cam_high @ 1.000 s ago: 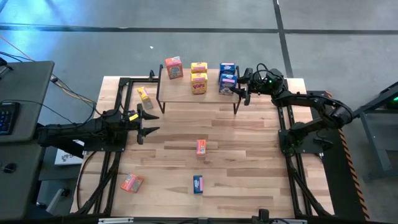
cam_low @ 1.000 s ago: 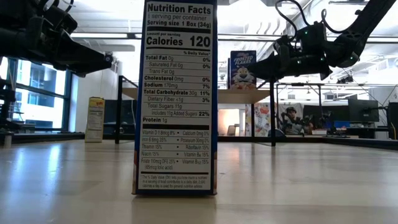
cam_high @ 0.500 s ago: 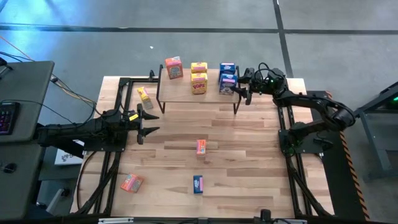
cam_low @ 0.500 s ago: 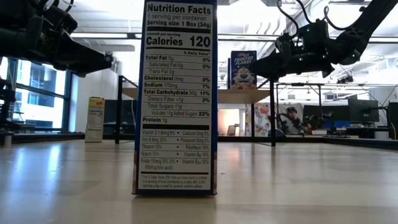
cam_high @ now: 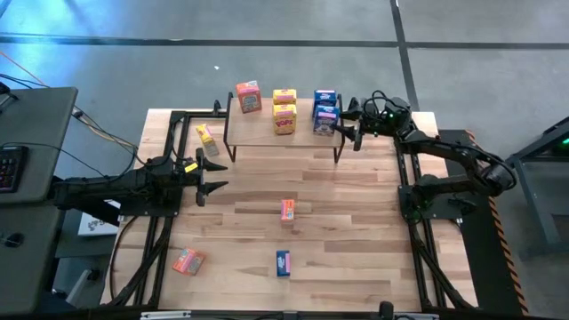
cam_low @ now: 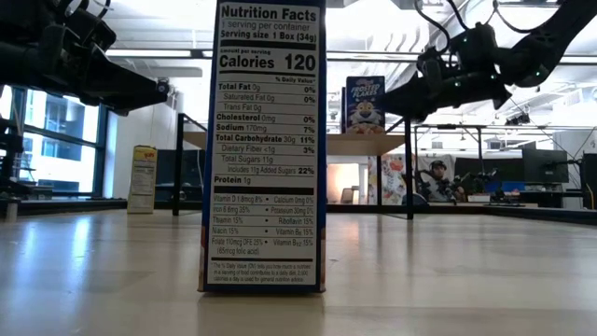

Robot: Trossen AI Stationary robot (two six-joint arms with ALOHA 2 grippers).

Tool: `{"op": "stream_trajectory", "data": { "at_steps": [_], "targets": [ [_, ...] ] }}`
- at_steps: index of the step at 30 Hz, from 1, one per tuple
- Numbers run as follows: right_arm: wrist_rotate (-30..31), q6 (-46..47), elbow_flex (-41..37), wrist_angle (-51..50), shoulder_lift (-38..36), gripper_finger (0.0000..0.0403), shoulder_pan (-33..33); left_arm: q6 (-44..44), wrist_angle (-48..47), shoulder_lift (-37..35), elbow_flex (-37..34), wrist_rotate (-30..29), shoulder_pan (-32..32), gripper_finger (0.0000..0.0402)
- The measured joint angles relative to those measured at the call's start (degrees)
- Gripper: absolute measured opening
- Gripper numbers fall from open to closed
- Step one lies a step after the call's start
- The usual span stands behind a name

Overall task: Stack cereal on shelf
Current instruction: Put the top blue cereal box on the shelf aligned with the other blue cereal box

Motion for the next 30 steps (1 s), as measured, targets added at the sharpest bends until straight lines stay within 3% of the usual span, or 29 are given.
{"op": "stream_trajectory", "data": {
  "at_steps": [9,22,30],
  "targets": [
    [3.12,0.02,0.00,-10.17,-4.34,0.0232,1.73,0.00,0.00,0.01,0.00,0.02,0.01,0.0218],
    [10.18,-0.12,0.00,-10.24,-4.42,0.0232,5.88,0.00,0.00,0.02,0.00,0.00,0.02,0.0218],
    [10.00,3.91,0.00,-15.30,-6.42,0.0232,6.48,0.00,0.00,0.01,0.00,0.00,0.01,0.0218]
  ]
}}
